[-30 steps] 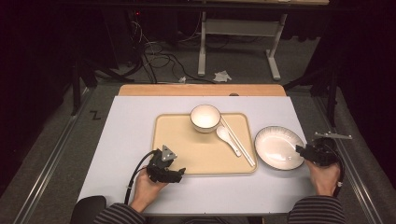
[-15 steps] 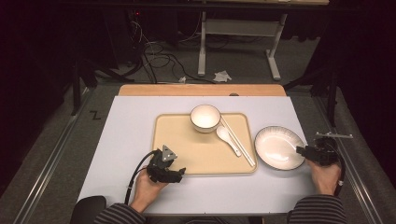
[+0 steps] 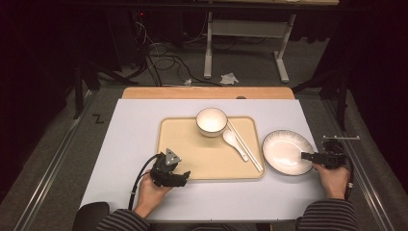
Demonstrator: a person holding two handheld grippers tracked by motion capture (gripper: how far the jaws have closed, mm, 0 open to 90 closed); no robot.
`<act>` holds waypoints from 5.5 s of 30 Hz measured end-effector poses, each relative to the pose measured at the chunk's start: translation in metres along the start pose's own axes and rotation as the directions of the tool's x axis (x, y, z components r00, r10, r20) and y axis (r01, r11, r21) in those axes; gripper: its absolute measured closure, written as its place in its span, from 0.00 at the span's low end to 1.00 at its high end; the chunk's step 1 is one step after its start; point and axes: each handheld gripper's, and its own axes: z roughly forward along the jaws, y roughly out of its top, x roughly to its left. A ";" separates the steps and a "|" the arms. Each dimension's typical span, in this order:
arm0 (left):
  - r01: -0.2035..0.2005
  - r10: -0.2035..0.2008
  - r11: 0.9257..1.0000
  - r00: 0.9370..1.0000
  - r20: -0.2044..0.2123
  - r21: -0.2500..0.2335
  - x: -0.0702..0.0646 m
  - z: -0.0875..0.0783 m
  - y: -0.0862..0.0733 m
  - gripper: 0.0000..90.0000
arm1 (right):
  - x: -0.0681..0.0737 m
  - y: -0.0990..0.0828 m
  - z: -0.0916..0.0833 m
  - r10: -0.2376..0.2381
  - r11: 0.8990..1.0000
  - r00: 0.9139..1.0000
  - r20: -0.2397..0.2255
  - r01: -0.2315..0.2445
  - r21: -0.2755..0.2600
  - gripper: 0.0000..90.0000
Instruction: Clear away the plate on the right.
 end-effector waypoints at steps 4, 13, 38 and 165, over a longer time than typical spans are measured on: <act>0.007 -0.007 1.000 1.000 -0.007 -0.014 0.002 0.000 0.002 0.30 | 0.000 0.001 0.004 0.004 1.000 1.000 -0.010 -0.004 0.021 0.65; 0.007 -0.007 1.000 1.000 -0.006 -0.011 0.002 0.001 0.002 0.30 | -0.011 0.002 0.014 0.038 0.998 0.995 -0.097 -0.034 0.049 0.67; -0.019 0.018 0.996 1.000 -0.012 -0.086 0.000 -0.003 0.005 0.27 | -0.025 0.009 0.019 0.125 0.990 0.979 -0.158 -0.113 0.085 0.93; 0.167 -0.174 0.985 0.957 0.233 0.049 -0.042 0.022 0.032 0.89 | 0.163 0.047 0.000 -0.261 0.962 0.801 -0.538 0.264 -0.073 0.96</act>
